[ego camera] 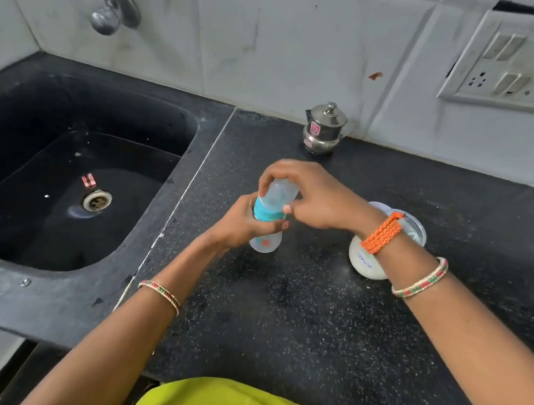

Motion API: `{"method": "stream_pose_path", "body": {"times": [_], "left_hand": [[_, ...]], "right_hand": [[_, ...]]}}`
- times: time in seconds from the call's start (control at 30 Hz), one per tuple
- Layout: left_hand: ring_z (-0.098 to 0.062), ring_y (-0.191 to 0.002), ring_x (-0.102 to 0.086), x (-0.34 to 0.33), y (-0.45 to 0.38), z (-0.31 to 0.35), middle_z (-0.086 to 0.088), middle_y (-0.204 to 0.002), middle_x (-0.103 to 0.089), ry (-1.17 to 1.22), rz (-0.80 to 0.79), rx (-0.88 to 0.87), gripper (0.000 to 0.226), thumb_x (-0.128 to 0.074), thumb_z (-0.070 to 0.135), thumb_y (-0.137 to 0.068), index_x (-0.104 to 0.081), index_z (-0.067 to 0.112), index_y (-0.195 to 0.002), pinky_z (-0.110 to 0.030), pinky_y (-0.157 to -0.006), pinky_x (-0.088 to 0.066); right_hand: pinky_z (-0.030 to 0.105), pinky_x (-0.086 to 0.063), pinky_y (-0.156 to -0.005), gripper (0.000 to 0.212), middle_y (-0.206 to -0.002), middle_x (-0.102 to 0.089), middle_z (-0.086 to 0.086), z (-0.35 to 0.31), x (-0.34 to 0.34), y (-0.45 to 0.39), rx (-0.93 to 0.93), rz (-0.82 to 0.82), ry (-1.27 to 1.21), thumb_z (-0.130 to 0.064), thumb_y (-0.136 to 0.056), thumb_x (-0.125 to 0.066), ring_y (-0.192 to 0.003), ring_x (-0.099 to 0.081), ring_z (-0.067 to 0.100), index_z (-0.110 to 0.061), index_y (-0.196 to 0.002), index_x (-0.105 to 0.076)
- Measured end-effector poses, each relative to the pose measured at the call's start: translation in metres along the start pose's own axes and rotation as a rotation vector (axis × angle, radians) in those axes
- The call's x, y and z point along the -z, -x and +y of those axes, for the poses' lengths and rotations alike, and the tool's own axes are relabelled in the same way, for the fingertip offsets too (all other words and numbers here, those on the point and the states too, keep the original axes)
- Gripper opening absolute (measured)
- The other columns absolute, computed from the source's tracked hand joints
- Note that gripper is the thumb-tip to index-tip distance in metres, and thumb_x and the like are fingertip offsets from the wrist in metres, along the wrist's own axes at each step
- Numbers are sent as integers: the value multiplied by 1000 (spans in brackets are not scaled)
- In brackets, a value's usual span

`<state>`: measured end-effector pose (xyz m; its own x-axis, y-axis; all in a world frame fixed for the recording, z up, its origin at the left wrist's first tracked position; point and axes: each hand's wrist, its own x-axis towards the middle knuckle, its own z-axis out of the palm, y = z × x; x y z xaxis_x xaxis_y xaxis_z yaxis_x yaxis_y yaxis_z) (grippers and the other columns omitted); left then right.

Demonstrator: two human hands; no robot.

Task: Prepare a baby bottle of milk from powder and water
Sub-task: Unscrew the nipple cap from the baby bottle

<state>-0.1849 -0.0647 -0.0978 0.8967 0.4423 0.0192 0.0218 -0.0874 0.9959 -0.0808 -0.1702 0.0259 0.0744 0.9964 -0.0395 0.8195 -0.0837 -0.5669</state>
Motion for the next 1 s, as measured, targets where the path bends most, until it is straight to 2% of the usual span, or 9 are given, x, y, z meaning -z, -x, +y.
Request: {"method": "stream_pose_path", "body": {"times": [0.1,0.23,0.37,0.6,0.67,0.73,0.83,0.9,1.0], "left_hand": [[-9,-80,-58,-1,2,-2,-1,-89,-61,-33,15,-17,38,-77,18,-71,-56,12,-102,-24,-77,-51],[1,-80,-57,-5,8,-14,3,-93,-60,-46,62,-7,44,-78,8,-74,-51,15,-108,-15,-78,-49],[9,-87,-58,-7,10,-21,8,-102,-60,-81,75,19,55,-78,8,-74,-47,23,-116,-9,-79,-47],[9,-88,-58,-7,10,-22,11,-102,-59,-106,87,18,53,-78,10,-74,-46,30,-113,-9,-80,-47],[6,-86,-59,-9,10,-21,9,-100,-60,-100,103,15,51,-77,6,-74,-48,28,-111,-11,-78,-49],[-1,-82,-61,-13,10,-17,2,-95,-63,-53,148,3,46,-74,-2,-74,-51,18,-109,-19,-76,-52],[-13,-83,-65,-25,8,2,-7,-93,-66,-36,229,-103,30,-69,0,-80,-56,5,-106,-29,-74,-54],[-9,-79,-65,-29,6,17,0,-87,-68,-150,255,-142,20,-67,14,-80,-59,12,-98,-27,-68,-53],[-5,-76,-66,-31,7,37,6,-84,-69,-302,263,-47,36,-70,32,-66,-59,20,-99,-27,-62,-53]], "right_hand": [[27,-46,-83,41,-113,-55,-8,16,11,-4,-120,138,-121,-12,-81,-68,-103,-55,12,-19,-118,-52],[36,-45,-80,49,-120,-57,15,45,-12,-9,-462,564,85,-20,-84,-65,-109,-56,36,-7,-122,-37],[44,-46,-88,56,-125,-48,22,69,-47,-5,-646,449,236,-13,-83,-65,-113,-50,42,-6,-132,-38],[48,-36,-102,61,-141,-35,19,68,-56,4,-710,298,259,-12,-84,-60,-131,-30,39,-10,-140,-34],[43,-36,-104,61,-141,-40,14,53,-51,4,-579,444,135,-13,-80,-60,-132,-34,32,-10,-138,-39],[33,-38,-101,63,-134,-50,6,30,-54,5,-464,529,-176,-24,-72,-62,-126,-45,22,-12,-132,-45],[37,-42,-101,83,-130,-54,0,7,-72,4,-472,432,-407,-56,-64,-65,-119,-52,17,-16,-132,-41],[34,-50,-94,62,-110,-65,-4,5,-81,0,-492,555,-523,-55,-68,-71,-103,-62,10,-21,-116,-52],[10,-52,-61,22,-75,-66,-15,9,-67,-6,-537,734,-779,-43,-72,-76,-69,-65,-4,-27,-78,-62]]}}
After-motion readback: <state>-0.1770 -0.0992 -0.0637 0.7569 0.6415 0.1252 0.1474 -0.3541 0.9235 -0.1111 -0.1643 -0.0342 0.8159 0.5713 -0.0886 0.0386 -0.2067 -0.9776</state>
